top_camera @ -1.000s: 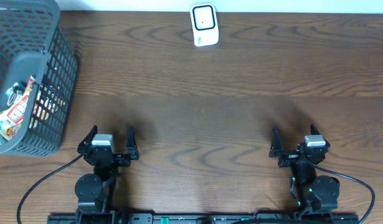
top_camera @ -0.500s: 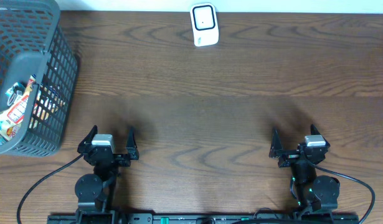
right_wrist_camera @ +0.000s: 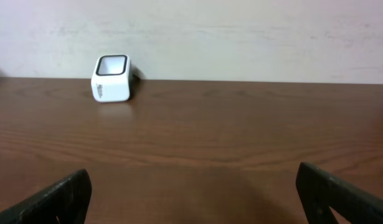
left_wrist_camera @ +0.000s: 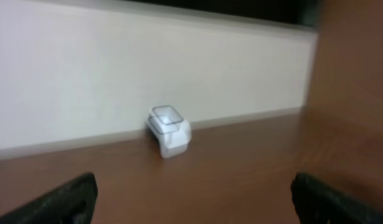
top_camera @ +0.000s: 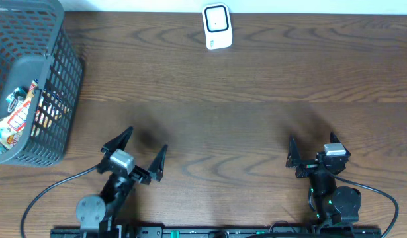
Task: Scan the item barcode
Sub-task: 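Reach the left gripper into the grey basket toward the snack bag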
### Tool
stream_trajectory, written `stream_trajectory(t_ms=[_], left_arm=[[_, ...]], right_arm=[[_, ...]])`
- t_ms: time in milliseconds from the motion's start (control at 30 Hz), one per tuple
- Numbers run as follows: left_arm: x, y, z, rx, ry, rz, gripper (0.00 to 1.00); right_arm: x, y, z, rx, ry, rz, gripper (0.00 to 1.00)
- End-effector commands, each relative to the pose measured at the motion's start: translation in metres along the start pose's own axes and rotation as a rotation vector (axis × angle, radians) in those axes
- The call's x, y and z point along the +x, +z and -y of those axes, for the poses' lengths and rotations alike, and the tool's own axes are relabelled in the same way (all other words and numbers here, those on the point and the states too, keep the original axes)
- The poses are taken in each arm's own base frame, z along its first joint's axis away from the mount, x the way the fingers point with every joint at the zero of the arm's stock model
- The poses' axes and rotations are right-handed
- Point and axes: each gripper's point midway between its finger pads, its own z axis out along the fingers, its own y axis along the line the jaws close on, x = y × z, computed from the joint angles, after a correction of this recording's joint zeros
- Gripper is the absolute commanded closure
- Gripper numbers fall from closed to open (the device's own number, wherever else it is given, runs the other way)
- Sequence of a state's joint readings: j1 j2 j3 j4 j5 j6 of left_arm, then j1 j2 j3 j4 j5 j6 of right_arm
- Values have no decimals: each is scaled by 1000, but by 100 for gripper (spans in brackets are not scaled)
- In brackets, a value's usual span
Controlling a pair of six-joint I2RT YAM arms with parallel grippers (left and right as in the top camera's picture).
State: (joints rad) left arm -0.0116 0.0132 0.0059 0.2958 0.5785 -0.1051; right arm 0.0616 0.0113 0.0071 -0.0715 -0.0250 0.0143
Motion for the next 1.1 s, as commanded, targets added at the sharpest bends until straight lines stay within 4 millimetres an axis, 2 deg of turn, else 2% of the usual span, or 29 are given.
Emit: stream_trajectory(t_ms=[0, 133, 267, 300, 400, 467, 600, 667, 767, 900, 967, 1067], left_arm=[[-52, -8, 31, 159, -42, 192, 2], [-128, -29, 32, 98, 14, 465, 2], [-184, -41, 25, 0, 18, 574, 2], [-214, -37, 21, -47, 41, 579, 2], [-239, -12, 10, -100, 26, 445, 2], [-244, 17, -5, -154, -40, 239, 2], [-256, 60, 9, -12, -22, -46, 2], [-265, 77, -2, -33, -9, -98, 2], [-289, 101, -36, -144, -23, -108, 2], [-298, 111, -99, -358, -111, -229, 2], [-294, 100, -154, -570, -175, -312, 2], [-279, 56, -254, -984, -278, -370, 2]], right_arm=[[1, 0, 0, 2, -5, -1, 1], [1, 0, 0, 2, -5, -1, 1], [1, 0, 0, 2, -5, -1, 1], [1, 0, 0, 2, -5, -1, 1], [1, 0, 0, 2, -5, -1, 1], [1, 0, 0, 2, -5, -1, 1], [1, 0, 0, 2, -5, -1, 1], [1, 0, 0, 2, -5, -1, 1], [1, 0, 0, 2, -5, -1, 1], [1, 0, 0, 2, -5, -1, 1], [1, 0, 0, 2, -5, -1, 1], [1, 0, 0, 2, -5, -1, 1]])
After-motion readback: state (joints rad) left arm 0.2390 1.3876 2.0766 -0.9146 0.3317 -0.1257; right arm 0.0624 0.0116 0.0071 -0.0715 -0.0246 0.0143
